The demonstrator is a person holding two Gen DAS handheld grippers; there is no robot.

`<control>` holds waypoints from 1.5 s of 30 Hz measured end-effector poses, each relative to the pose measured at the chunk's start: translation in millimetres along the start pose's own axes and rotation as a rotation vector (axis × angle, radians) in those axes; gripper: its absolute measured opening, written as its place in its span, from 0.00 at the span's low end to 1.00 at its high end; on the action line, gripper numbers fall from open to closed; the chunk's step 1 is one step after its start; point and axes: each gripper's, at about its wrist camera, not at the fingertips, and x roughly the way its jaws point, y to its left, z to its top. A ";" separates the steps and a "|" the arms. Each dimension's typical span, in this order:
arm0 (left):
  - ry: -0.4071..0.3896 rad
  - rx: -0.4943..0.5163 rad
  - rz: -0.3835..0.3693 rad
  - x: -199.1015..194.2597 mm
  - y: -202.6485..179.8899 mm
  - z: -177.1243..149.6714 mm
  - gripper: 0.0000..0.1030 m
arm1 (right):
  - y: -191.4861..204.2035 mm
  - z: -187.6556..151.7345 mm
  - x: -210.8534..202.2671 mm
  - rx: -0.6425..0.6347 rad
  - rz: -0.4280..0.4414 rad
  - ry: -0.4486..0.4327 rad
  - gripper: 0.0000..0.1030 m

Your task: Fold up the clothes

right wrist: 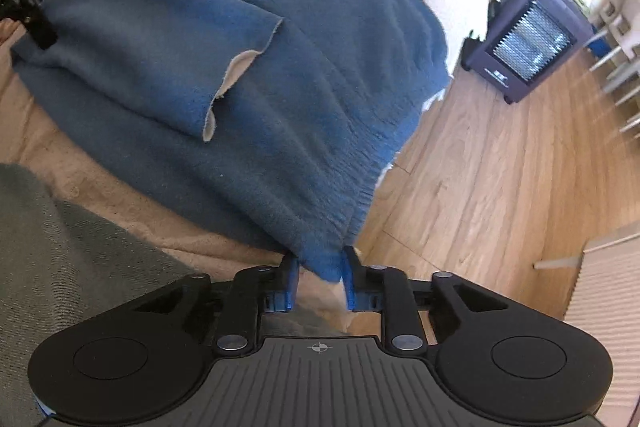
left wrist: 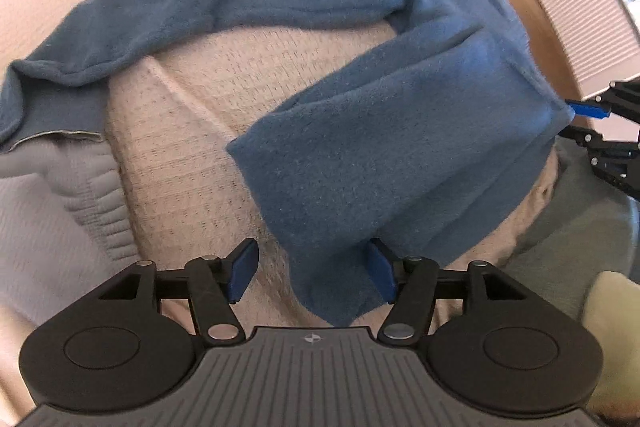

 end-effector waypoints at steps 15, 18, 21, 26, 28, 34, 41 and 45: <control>-0.283 -0.170 0.140 -104.1 89.9 7.0 0.65 | 25.9 51.8 -59.2 0.171 0.193 -0.233 0.59; -0.311 -0.177 0.158 -111.9 101.5 16.3 0.71 | 37.2 60.9 -36.4 0.174 0.182 -0.174 0.66; -0.321 -0.218 0.149 -115.5 118.3 28.8 0.74 | 47.3 65.9 -19.5 0.181 0.191 -0.120 0.77; -0.267 -0.289 0.147 -91.1 138.8 51.8 0.70 | 58.9 68.9 4.1 0.217 0.193 -0.079 0.99; -0.244 -0.313 0.147 -81.2 145.9 59.8 0.68 | 60.6 70.1 8.3 0.223 0.187 -0.073 1.00; -0.188 -0.292 0.143 -52.6 146.9 59.3 0.67 | 54.2 71.4 12.4 0.256 0.213 -0.063 1.00; -0.181 -0.267 0.171 -36.2 151.0 58.5 0.21 | 56.3 77.4 15.7 0.236 0.201 -0.025 1.00; -0.238 -0.254 0.133 -47.2 149.9 56.8 0.06 | 60.1 73.1 12.2 0.228 0.178 -0.044 1.00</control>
